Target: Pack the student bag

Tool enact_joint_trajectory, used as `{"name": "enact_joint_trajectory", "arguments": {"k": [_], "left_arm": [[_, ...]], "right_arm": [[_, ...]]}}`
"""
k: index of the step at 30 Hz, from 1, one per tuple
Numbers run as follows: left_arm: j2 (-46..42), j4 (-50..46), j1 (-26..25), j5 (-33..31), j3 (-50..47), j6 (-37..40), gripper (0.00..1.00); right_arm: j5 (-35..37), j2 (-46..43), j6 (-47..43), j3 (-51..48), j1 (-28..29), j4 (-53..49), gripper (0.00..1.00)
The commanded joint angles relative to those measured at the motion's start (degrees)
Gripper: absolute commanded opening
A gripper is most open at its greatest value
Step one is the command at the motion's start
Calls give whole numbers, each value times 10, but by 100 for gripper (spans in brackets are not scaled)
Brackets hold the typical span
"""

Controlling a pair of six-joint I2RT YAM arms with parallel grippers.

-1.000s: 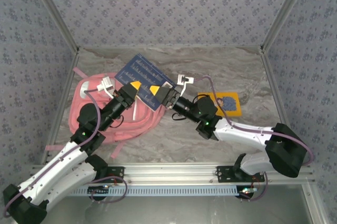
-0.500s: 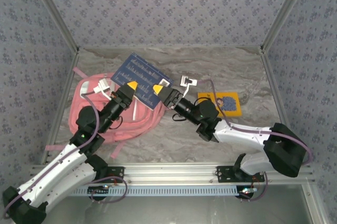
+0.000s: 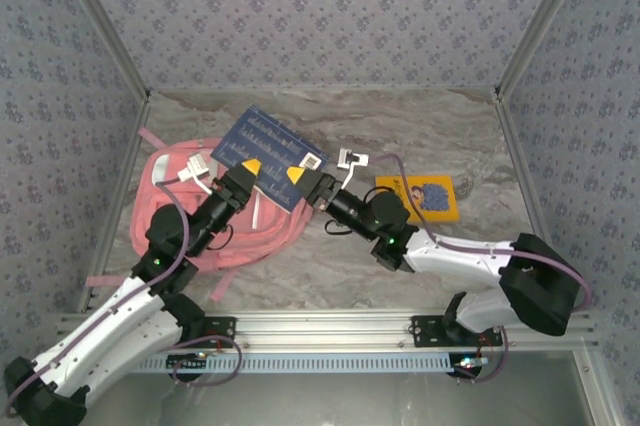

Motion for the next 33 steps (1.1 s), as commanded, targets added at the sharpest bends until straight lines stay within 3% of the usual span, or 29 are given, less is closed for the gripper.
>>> {"name": "enact_joint_trajectory", "arguments": {"k": [1, 2, 4, 9, 13, 17, 23, 29, 33], "left_arm": [[-17, -102, 1, -29, 35, 55, 39], [-14, -143, 1, -26, 47, 77, 50], [-2, -231, 2, -24, 79, 112, 61], [80, -460, 12, -52, 183, 242, 70], [176, -551, 35, -64, 233, 297, 72], [262, -569, 52, -58, 257, 336, 71], [396, -592, 97, -14, 332, 381, 62], [443, -580, 103, 27, 342, 398, 52], [459, -579, 109, 29, 339, 401, 52]], "right_arm": [[37, -60, -44, -13, -10, -74, 0], [38, -77, -53, -21, -14, -95, 0], [38, -111, -72, -36, -24, -137, 0], [23, -215, -124, -68, -59, -289, 0], [-38, -271, -148, -71, -110, -415, 0], [-67, -289, -154, -66, -142, -507, 0], [-15, -295, -144, -54, -139, -578, 0], [-32, -333, -176, -74, -142, -606, 0], [-51, -364, -181, -80, -167, -626, 0]]}}
